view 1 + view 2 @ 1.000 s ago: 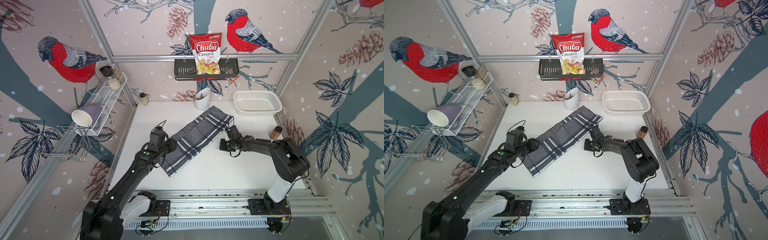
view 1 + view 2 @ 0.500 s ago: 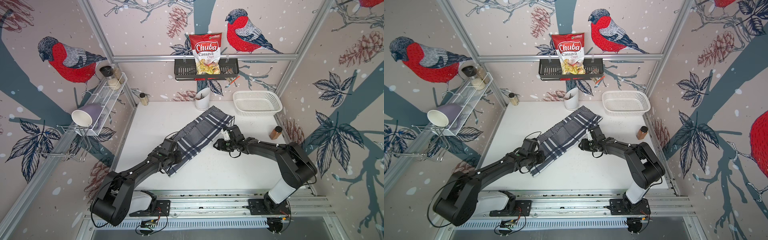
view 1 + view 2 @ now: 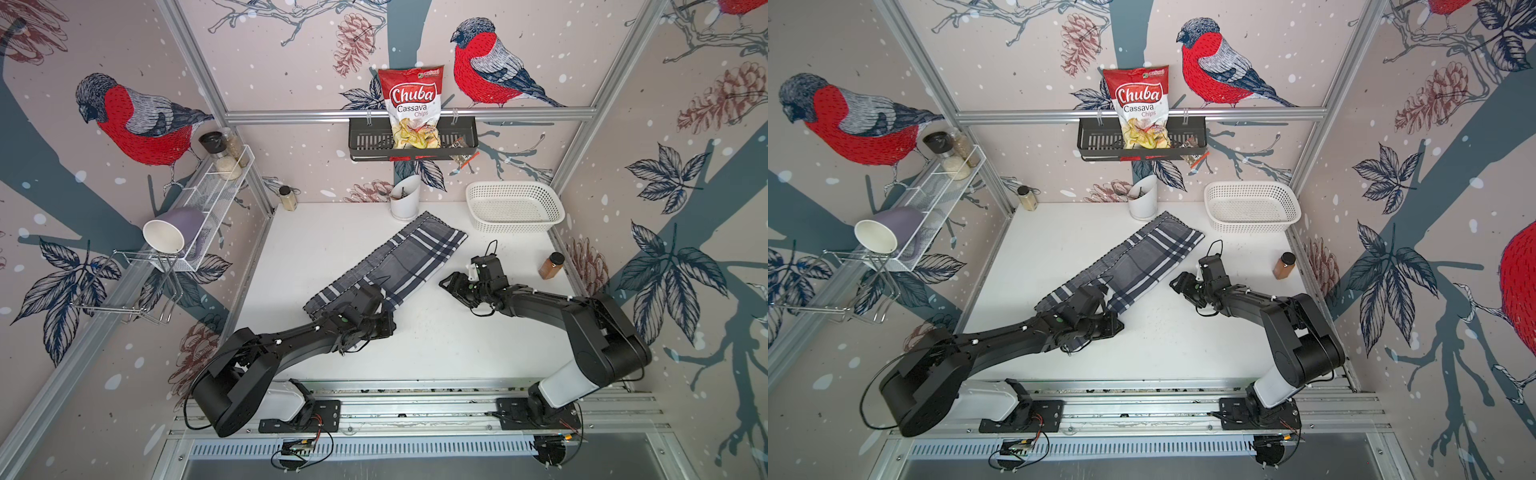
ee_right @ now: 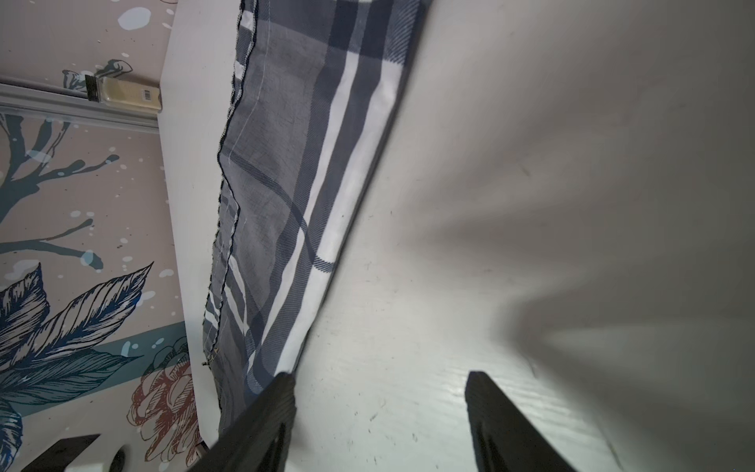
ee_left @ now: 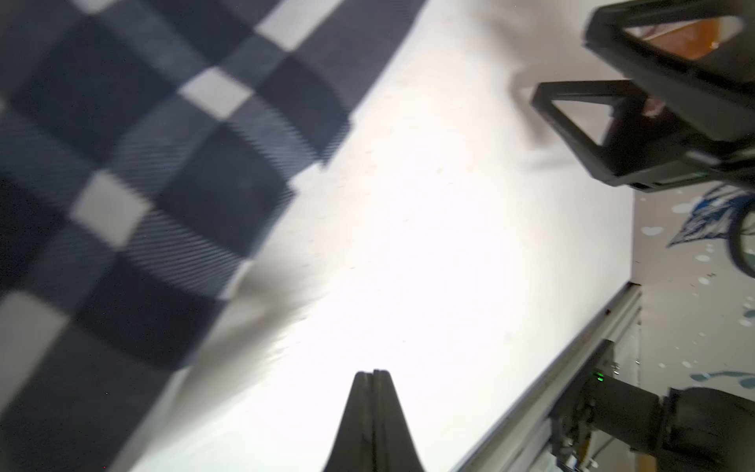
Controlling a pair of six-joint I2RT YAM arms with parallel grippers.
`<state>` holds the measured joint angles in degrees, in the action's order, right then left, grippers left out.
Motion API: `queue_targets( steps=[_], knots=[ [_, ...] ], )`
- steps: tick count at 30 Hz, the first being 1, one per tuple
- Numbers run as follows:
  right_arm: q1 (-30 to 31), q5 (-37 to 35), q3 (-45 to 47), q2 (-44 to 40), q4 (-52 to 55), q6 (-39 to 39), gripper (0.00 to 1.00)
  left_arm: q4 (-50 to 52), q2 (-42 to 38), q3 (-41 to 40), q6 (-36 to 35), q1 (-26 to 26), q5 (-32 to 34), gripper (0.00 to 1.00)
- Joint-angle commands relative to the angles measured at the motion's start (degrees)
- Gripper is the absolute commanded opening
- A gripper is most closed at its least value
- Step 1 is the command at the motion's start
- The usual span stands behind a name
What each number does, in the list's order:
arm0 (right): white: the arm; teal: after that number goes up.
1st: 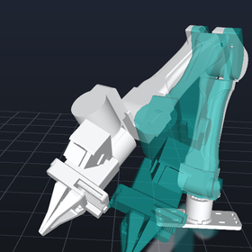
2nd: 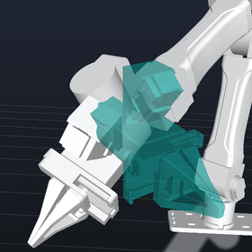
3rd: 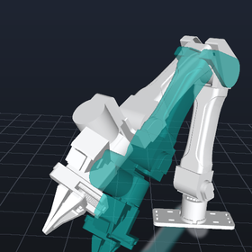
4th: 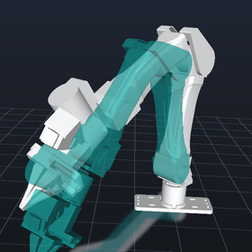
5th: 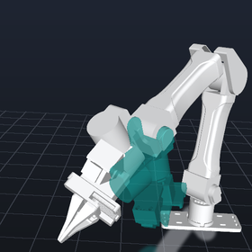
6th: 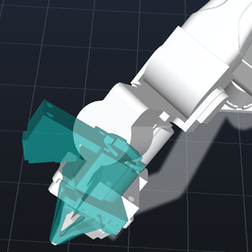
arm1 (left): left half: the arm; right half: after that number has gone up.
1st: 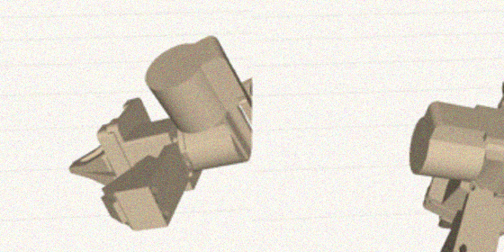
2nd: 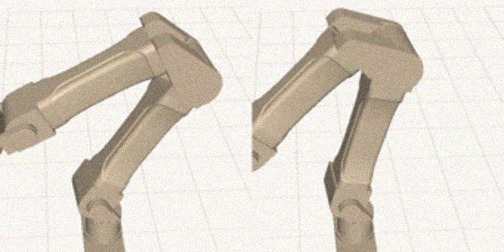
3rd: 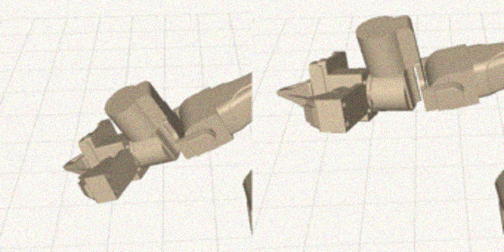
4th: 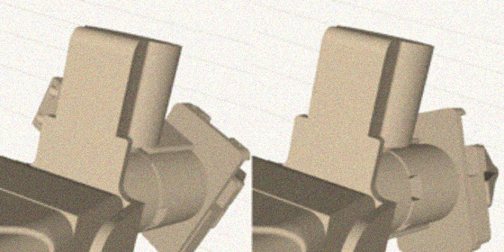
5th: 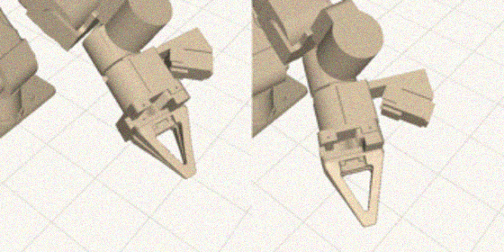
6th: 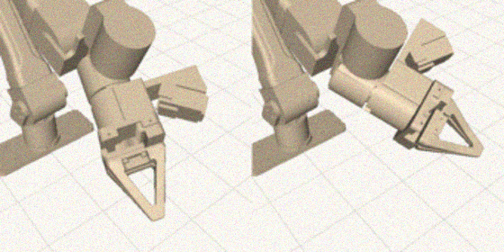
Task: Roll up the pillowcase
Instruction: Adjust the pillowcase at the center of the board.
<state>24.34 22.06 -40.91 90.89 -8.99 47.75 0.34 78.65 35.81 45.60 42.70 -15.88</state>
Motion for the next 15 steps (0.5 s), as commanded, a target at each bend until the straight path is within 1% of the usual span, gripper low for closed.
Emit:
queue_targets(
  steps=[1, 3, 5, 6, 7, 9, 11, 13, 15],
  knots=[
    [1.6, 4.2, -1.8, 1.3, 0.7, -3.1, 0.71, 0.2, -2.5, 2.2, 1.5, 0.3, 3.0, 0.05],
    [4.6, 5.7, -3.7, 3.5, 1.6, -3.5, 0.71, 2.3, -7.1, 2.8, 1.1, -1.7, 6.7, 0.08],
    [8.3, 6.7, -4.9, 6.2, 0.1, -2.2, 0.71, 5.7, -11.7, 3.3, 0.2, -6.7, 9.7, 0.14],
    [9.9, 6.9, -5.0, 7.5, -1.6, -0.9, 0.72, 6.8, -13.4, 3.2, -0.3, -9.5, 10.4, 0.19],
    [11.5, 7.1, -4.9, 8.9, -4.6, 1.7, 0.71, 8.3, -14.7, 3.3, -1.2, -13.4, 10.2, 0.22],
    [13.9, 7.5, -3.6, 11.8, -12.7, 7.5, 0.71, 11.3, -16.1, 3.5, -3.3, -21.0, 8.1, 0.22],
    [15.4, 5.9, -3.5, 14.3, -18.1, 11.3, 0.69, 13.4, -17.2, 3.3, -5.5, -26.7, 6.7, 0.23],
    [16.4, 4.3, -4.2, 16.7, -21.8, 12.9, 0.66, 15.3, -18.4, 2.8, -7.3, -31.0, 5.9, 0.25],
    [16.8, 3.2, -4.5, 18.0, -24.5, 14.2, 0.6, 15.8, -19.7, 1.6, -7.9, -33.7, 4.6, 0.27]
  ],
)
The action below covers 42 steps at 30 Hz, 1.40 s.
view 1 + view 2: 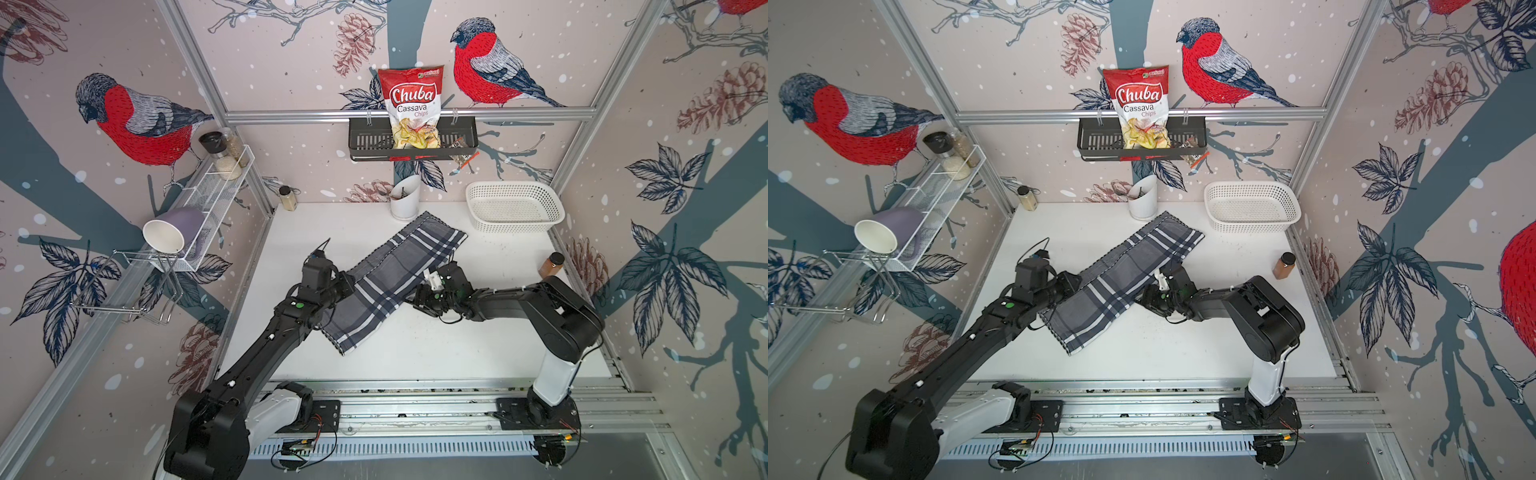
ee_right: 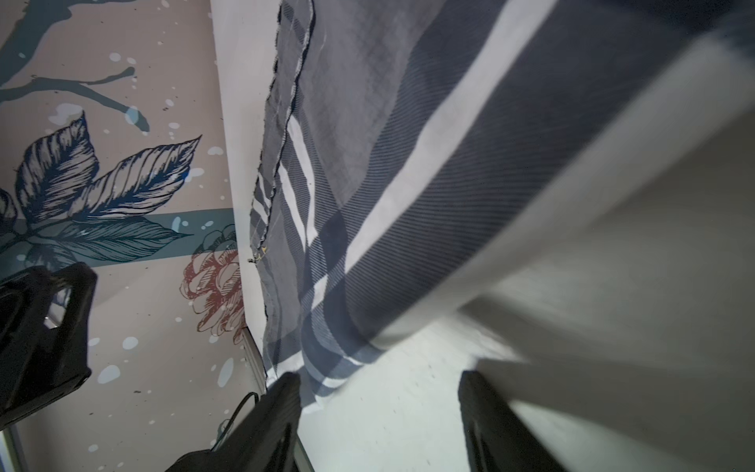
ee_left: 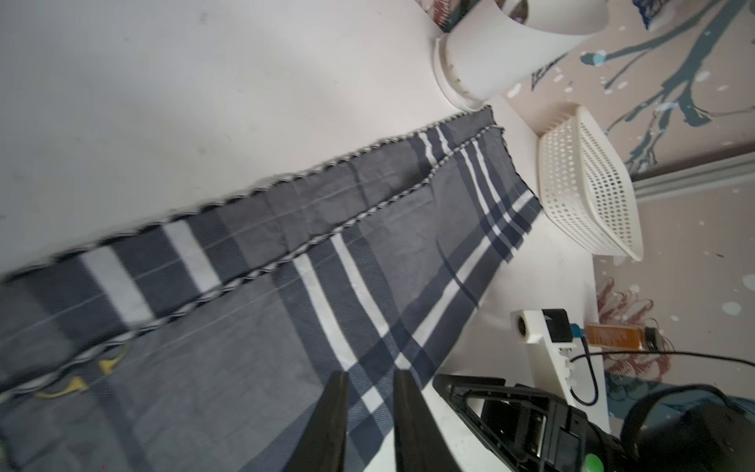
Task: Roll up the pillowcase
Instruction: Adjust the pillowcase at the center of the board.
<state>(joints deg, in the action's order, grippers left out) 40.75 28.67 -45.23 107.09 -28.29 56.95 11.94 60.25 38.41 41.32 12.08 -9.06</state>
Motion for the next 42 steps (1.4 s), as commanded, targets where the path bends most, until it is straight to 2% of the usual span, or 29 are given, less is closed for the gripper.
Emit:
queue_targets(
  steps=[1, 5, 8, 13, 17, 19, 21, 25, 27, 31, 37, 42],
  knots=[
    [0.5, -4.6, -0.1, 2.3, -6.5, 5.6, 0.55, 4.0, -1.9, -1.8, -3.6, -3.7, -3.0, 0.27],
    [0.3, -7.8, -0.1, 4.4, -9.6, 6.7, 0.28, 3.5, -2.2, -4.2, -3.3, -3.8, -6.0, 0.27],
    [-0.3, -5.8, -2.1, 6.0, -7.9, 5.5, 0.0, 2.7, -2.6, -5.7, -3.3, -3.8, -8.0, 0.27],
    [-2.9, -0.6, 1.4, 1.5, -0.9, -0.6, 0.0, 6.9, -3.8, -3.0, -7.3, -3.8, -8.0, 0.28],
    [-8.6, 0.6, 1.3, -4.0, 24.3, -17.9, 0.0, 7.7, -0.7, -0.5, -10.4, -3.6, -14.0, 0.28],
    [-11.1, -1.6, 2.1, -6.8, 33.0, -23.5, 0.0, 7.0, 1.6, 0.0, -11.6, -2.5, -16.8, 0.28],
    [-12.8, -7.0, 2.5, -10.4, 40.9, -27.6, 0.0, 5.6, 4.3, 0.3, -12.2, 0.1, -18.5, 0.28],
    [-15.8, -16.6, 3.2, -16.1, 49.1, -29.2, 0.0, 1.6, 9.6, -0.1, -10.8, 6.6, -22.4, 0.29],
    [-17.9, -18.2, 4.2, -17.9, 49.4, -29.7, 0.0, -1.0, 10.6, -1.6, -8.9, 9.0, -24.1, 0.3],
    [-21.2, -16.7, 5.2, -18.6, 47.6, -30.8, 0.0, -4.6, 11.6, -5.0, -6.2, 13.8, -26.0, 0.34],
    [-20.5, -14.2, 5.7, -17.9, 42.1, -28.4, 0.01, -8.2, 10.5, -7.9, 0.0, 20.5, -26.8, 0.37],
    [-18.2, -10.1, 5.4, -14.8, 37.4, -26.1, 0.0, -11.0, 7.5, -9.4, 4.9, 22.9, -26.5, 0.4]
  ],
)
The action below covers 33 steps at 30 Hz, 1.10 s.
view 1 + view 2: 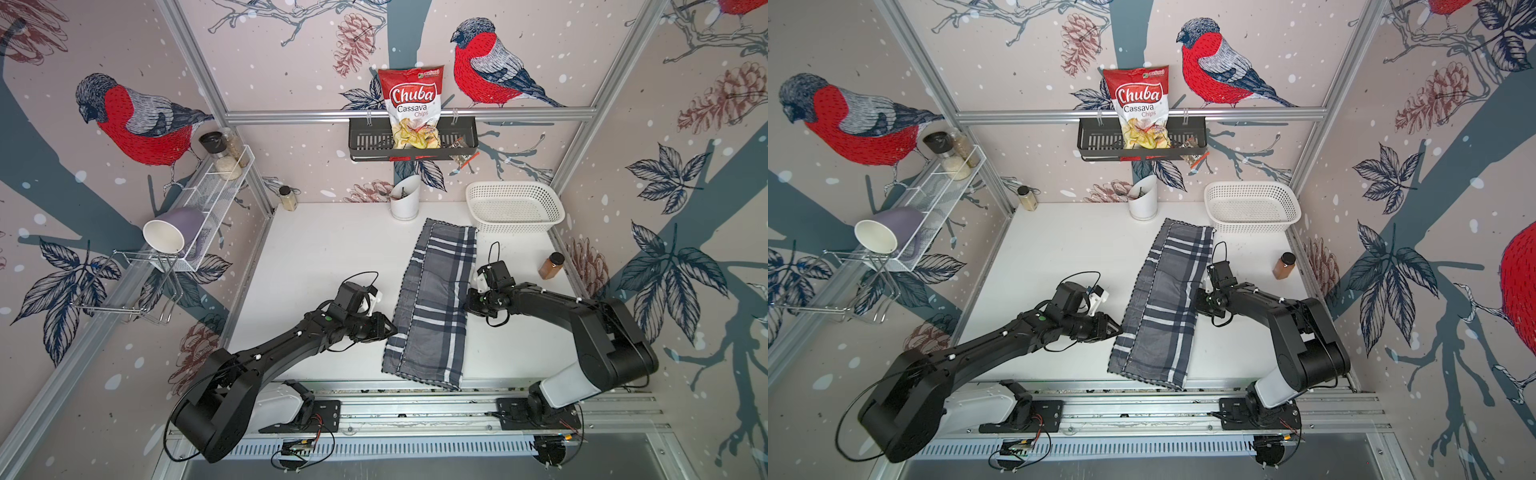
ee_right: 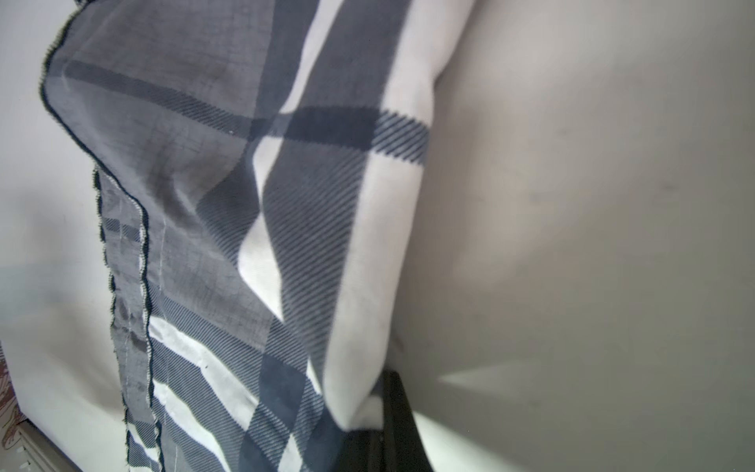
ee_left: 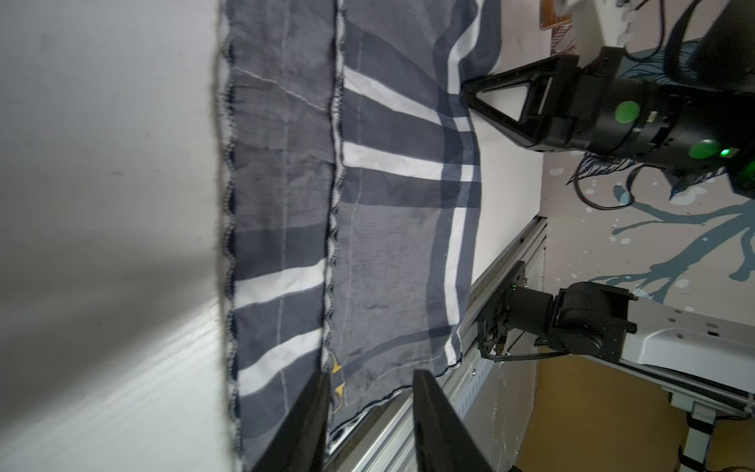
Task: Roll up the pillowcase
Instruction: Adjust the pillowcase at the center of the board.
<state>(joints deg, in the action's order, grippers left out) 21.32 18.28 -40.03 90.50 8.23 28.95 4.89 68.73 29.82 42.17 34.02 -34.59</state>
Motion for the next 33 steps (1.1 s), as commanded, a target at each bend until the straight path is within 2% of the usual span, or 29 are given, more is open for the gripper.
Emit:
queue_targets(
  steps=[1, 8, 13, 20, 33],
  knots=[
    [1.7, 0.4, 0.0, 2.3, 0.5, 2.2, 0.0, -3.4, -1.3, -1.1, 4.2, 1.1, -0.7, 0.41],
    [2.6, 1.3, -0.4, 4.9, -1.6, 3.5, 0.0, 0.2, -1.0, -4.2, 4.2, 1.7, 0.8, 0.42],
    [2.4, 0.5, 0.2, 4.7, -1.8, 3.4, 0.0, 5.9, -3.1, -4.1, 2.9, 1.6, 4.6, 0.51],
    [2.4, 0.1, 0.3, 4.8, -1.9, 3.1, 0.01, 6.4, -2.5, -5.2, 2.9, 1.6, 5.6, 0.52],
    [2.2, -0.1, 0.6, 6.3, -2.8, 2.8, 0.02, 2.4, 0.4, -6.1, 3.1, 1.8, 3.0, 0.43]
  ],
)
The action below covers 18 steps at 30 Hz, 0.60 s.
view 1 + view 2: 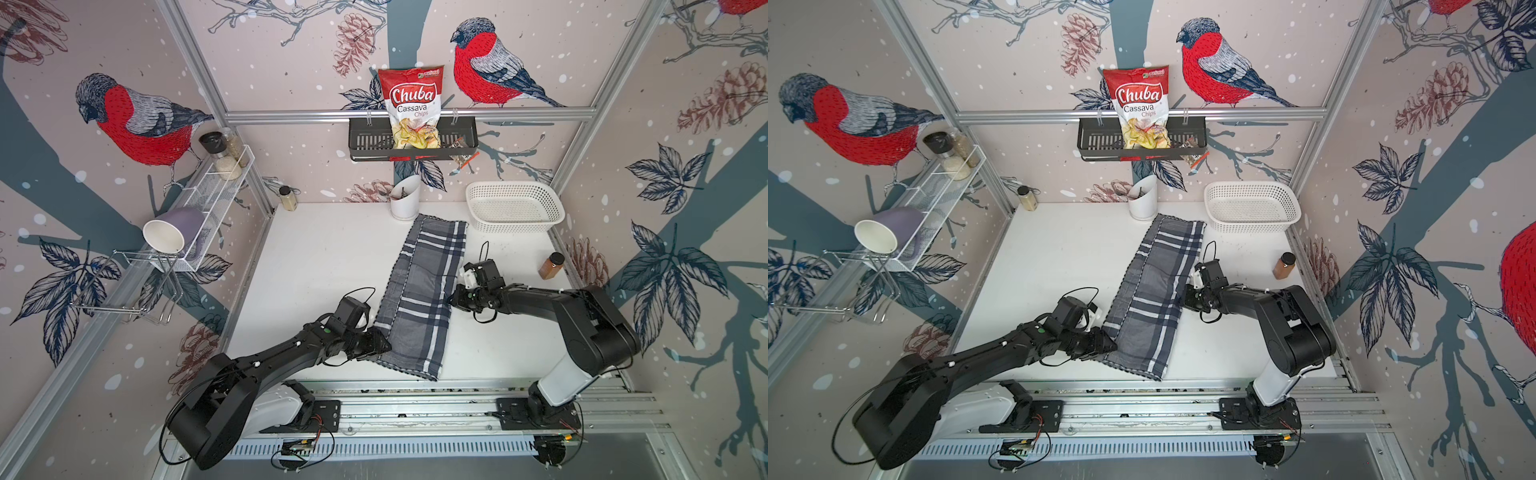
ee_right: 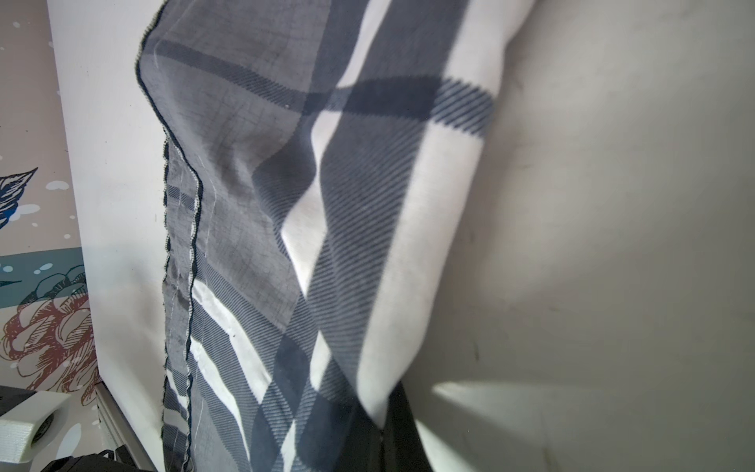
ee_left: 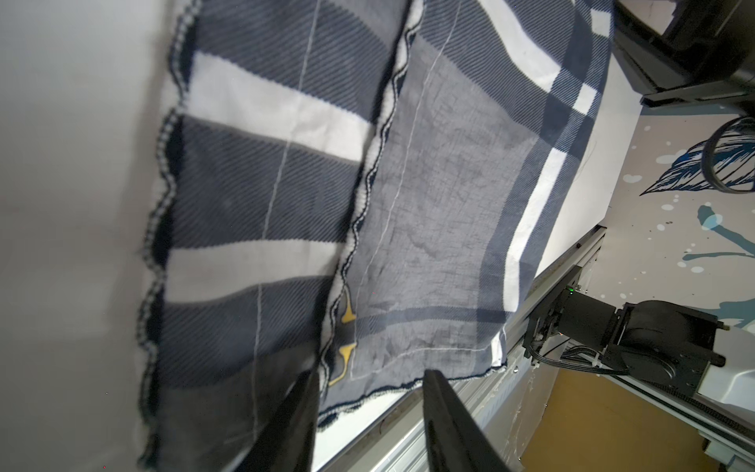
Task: Roll up the pillowcase
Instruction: Adjust the pillowcase at the center of the board.
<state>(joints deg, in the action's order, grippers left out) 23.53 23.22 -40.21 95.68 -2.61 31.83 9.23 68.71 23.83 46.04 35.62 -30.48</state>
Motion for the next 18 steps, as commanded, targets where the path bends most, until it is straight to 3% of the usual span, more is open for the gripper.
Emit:
queue_targets(
  steps=[1, 6, 18],
  knots=[
    [0.0, -5.0, 0.7, 1.2, 8.0, -0.1, 0.02, -2.2, 0.7, -0.1, -0.7, 0.2, -1.0, 0.41],
    [0.0, -5.0, 0.7, 1.4, 8.0, -0.2, 0.02, -2.4, 1.8, -0.1, -0.8, 0.2, -0.5, 0.34],
    [-0.1, -5.0, 0.7, 1.2, 8.1, -0.6, 0.03, 4.1, 0.2, 3.0, -1.4, 0.2, 3.9, 0.35]
  ],
)
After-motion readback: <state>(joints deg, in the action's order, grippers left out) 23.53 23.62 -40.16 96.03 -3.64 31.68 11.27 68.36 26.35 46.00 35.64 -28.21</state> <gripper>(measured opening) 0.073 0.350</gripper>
